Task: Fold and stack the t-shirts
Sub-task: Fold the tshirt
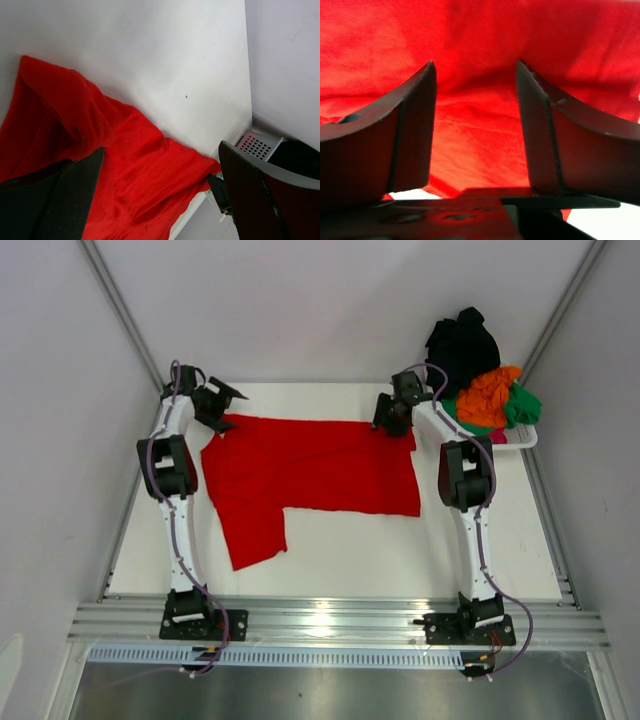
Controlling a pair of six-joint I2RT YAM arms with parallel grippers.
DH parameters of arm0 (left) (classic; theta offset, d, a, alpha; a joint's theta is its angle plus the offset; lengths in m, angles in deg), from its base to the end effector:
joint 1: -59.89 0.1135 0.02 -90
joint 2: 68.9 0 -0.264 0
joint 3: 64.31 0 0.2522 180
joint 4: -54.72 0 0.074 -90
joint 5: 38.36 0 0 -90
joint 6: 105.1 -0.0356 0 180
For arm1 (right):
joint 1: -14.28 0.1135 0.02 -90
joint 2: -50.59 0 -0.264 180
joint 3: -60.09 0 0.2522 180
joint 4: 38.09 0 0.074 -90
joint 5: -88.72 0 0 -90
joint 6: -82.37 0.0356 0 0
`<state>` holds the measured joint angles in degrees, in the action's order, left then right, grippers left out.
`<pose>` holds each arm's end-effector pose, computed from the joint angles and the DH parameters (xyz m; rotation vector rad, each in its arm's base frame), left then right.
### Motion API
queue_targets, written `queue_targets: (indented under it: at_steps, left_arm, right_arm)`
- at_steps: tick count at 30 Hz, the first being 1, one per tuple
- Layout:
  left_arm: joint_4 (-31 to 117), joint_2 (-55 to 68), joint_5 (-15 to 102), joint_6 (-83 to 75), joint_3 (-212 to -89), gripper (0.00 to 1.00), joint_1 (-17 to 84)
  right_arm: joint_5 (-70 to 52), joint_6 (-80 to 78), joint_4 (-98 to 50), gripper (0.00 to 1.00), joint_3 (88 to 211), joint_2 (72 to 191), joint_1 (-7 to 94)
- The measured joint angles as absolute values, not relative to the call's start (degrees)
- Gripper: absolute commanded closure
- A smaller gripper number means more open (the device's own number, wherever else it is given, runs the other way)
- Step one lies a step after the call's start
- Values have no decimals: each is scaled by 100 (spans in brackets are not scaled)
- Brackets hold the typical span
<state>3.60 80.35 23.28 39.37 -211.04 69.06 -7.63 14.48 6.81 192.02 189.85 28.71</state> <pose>0.5568 0.0728 0.1526 -1.1827 2.3136 -0.9313 0.5192 0.1377 0.1672 0.1210 2.5173 0.4029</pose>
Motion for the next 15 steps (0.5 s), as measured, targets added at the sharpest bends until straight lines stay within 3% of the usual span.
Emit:
queue_targets:
  at_steps: [15]
  left_arm:
    - [749,7926,2278,4208,-20881,1,6935]
  right_arm:
    - [-415,1328,624,29,20503,19820,2915]
